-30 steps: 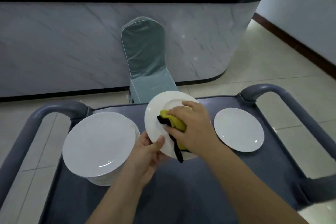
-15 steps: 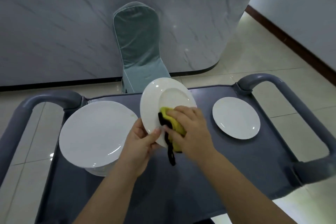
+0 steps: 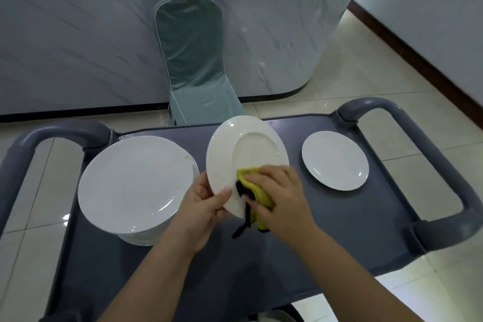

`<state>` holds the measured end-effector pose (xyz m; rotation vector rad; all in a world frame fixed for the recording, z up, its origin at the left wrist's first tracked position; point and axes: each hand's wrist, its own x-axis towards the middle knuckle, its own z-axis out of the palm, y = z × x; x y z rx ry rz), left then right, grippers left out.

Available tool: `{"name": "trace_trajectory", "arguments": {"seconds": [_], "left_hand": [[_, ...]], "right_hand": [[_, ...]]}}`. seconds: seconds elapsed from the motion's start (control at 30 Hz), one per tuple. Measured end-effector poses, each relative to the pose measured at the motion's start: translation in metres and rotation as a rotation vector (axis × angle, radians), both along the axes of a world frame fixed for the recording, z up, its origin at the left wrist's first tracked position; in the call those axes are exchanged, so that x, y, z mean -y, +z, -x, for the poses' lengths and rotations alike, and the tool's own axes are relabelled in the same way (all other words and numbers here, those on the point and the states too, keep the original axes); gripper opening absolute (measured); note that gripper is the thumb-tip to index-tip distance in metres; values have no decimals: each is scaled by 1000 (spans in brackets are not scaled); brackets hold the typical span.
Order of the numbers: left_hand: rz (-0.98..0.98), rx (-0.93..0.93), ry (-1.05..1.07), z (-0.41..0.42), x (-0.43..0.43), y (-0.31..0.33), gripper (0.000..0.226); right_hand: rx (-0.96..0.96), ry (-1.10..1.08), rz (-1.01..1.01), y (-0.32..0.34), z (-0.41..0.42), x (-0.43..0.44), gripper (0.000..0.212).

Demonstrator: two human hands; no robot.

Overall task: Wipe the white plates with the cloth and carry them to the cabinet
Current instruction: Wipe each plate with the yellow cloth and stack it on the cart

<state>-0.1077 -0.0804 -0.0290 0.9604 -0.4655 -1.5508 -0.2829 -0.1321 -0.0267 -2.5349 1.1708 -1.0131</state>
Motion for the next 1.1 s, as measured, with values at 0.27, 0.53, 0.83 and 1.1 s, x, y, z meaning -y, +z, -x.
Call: {"name": "trace_trajectory", "arguments": {"seconds": [0.27,0.53,0.83,1.1], "left_hand": [[39,139,-163,12,-13,-7,54],[109,227,-93,0,-13,2,40],[91,328,-51,-3,-26,1,39],[113,336,-31,-4,-31,8,38]], "right_hand": [[201,-497,-248,15,30,52,23],[-76,48,17,48,-23,34,31],[-230,284,80,48,-44,10,31],[-105,132,21,49,-49,8,32]]}}
